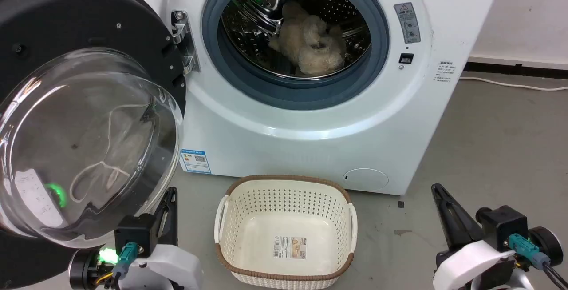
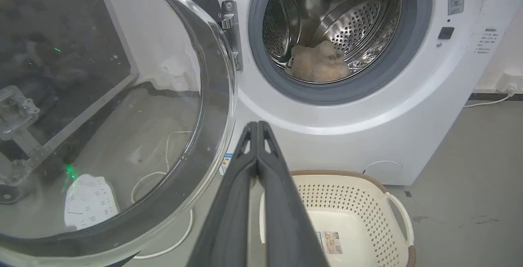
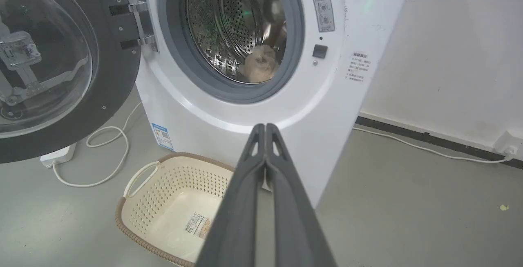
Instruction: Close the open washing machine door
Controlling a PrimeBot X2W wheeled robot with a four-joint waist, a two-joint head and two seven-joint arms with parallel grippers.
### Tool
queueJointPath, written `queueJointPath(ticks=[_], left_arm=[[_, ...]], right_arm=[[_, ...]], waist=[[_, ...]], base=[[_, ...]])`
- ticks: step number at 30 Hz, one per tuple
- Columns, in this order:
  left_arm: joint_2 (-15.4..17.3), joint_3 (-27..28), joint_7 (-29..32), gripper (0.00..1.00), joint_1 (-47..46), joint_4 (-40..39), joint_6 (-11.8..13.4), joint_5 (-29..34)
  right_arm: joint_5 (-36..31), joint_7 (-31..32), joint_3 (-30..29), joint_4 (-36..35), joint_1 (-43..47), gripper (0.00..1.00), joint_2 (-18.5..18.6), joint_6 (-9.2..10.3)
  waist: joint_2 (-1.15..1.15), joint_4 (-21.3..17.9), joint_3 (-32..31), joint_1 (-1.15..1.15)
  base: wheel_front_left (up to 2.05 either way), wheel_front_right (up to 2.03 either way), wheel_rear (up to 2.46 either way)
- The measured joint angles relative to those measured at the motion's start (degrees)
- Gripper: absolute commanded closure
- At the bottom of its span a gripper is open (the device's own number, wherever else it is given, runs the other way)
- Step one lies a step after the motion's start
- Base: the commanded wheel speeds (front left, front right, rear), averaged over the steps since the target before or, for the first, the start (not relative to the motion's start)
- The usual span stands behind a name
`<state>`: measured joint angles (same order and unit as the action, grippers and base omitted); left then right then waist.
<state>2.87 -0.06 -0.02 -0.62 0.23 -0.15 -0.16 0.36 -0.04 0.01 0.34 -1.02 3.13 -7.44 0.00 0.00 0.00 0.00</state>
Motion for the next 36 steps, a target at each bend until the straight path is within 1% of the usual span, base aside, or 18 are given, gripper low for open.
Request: queueJointPath(ticks=[28, 29, 36], left_arm=[[0.0, 0.0, 0.0, 1.00, 0.0, 0.0, 0.0, 0.0], [0.0, 0.0, 0.0, 0.00, 0.0, 0.0, 0.0, 0.0], [0.0, -0.4, -0.2, 0.00, 0.0, 0.1, 0.0, 0.0]], right_arm=[[0.0, 0.0, 0.0, 0.0, 0.0, 1.00, 0.0, 0.00], [0.0, 0.0, 0.0, 0.0, 0.0, 0.00, 0.0, 0.00], [0.2, -0.2, -0.1, 0.1, 0.0, 0.00, 0.0, 0.00]], waist=[[0.00, 0.0, 0.0, 0.00], [0.00, 0.0, 0.0, 0.00], [0.00, 0.0, 0.0, 0.01]], base=[[0.00, 0.00, 0.00], [0.00, 0.00, 0.00], [0.00, 0.00, 0.00]])
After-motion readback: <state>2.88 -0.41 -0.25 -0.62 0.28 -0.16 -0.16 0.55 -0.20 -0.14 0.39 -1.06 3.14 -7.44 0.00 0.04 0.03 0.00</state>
